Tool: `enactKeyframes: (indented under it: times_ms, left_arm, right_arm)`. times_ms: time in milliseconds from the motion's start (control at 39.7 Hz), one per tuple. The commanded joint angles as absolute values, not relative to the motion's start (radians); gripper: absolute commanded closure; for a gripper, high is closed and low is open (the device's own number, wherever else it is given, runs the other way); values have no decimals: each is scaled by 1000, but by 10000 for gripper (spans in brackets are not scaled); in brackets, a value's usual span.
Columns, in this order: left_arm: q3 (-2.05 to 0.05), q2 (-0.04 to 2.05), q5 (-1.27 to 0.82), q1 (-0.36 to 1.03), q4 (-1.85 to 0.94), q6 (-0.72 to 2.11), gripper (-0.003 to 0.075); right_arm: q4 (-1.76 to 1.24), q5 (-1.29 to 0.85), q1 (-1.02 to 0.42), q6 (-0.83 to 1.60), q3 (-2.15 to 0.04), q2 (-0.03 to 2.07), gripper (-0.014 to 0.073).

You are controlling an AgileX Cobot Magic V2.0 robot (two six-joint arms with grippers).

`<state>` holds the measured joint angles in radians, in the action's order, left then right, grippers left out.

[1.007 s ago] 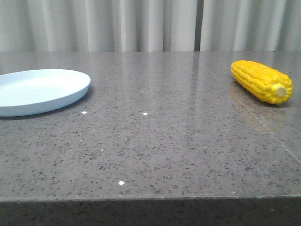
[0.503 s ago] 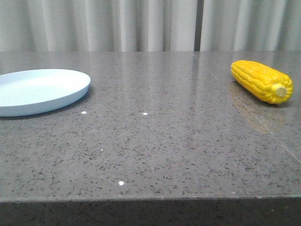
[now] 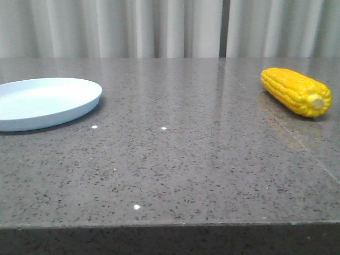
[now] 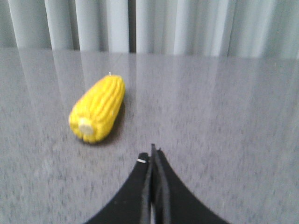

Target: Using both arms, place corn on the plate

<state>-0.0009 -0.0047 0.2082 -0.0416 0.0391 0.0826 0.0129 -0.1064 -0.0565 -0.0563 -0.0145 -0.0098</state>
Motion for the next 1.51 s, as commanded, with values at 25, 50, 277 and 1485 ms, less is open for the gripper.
enactKeyframes:
  times_ms: [25, 50, 277, 1485]
  left_arm:
    - [-83, -21, 307, -42, 39, 78, 741]
    - [-107, -19, 284, -42, 39, 78, 741]
    - [-359, 130, -42, -42, 39, 78, 741]
    - [-493, 375, -204, -40, -28, 78, 102]
  right_arm:
    - [17, -37, -51, -49, -146, -27, 662]
    - [17, -58, -51, -49, -175, -27, 662]
    - [16, -259, -51, -49, -403, 98, 662]
    - [9, -305, -51, -49, -554, 378, -68]
